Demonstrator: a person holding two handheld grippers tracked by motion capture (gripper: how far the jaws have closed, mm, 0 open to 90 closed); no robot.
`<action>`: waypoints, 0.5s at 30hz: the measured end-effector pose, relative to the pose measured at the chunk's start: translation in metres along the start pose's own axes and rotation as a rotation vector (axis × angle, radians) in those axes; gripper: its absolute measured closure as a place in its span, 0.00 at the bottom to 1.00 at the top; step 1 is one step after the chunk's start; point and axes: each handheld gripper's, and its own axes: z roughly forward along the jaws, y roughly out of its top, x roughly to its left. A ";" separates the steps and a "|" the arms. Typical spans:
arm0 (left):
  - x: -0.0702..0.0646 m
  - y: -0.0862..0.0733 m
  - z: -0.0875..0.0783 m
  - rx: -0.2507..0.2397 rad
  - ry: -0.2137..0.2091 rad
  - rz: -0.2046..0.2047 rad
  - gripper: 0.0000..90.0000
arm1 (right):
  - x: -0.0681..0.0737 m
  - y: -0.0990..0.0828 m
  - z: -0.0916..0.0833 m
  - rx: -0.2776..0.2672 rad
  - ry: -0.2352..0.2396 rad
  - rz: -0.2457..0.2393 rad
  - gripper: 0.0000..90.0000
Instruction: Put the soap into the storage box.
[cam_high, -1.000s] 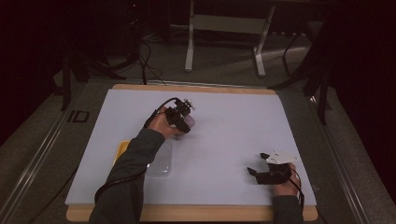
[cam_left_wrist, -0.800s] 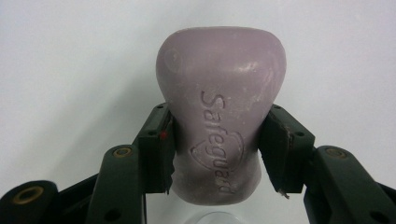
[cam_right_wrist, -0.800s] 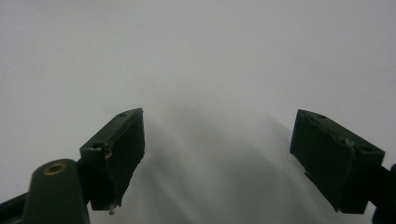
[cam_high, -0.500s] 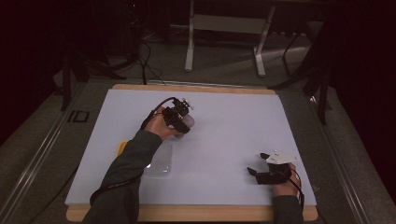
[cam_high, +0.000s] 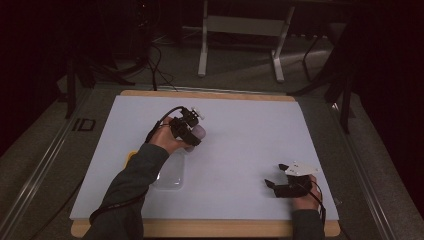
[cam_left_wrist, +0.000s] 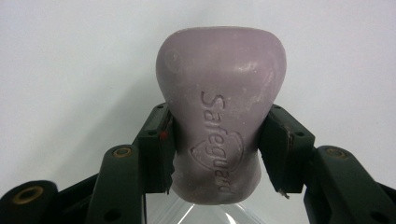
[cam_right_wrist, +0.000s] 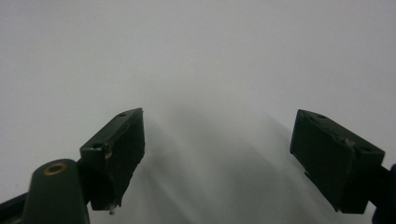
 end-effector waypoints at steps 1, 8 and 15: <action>-0.001 0.000 0.000 0.001 0.002 0.001 0.55 | 0.000 0.000 0.000 0.000 0.000 -0.001 0.20; -0.006 -0.007 -0.002 -0.002 -0.006 -0.008 0.55 | 0.000 0.000 0.000 0.000 0.000 0.000 0.20; -0.010 -0.014 -0.007 -0.010 -0.011 -0.009 0.55 | 0.000 0.000 0.000 -0.001 -0.002 0.000 0.20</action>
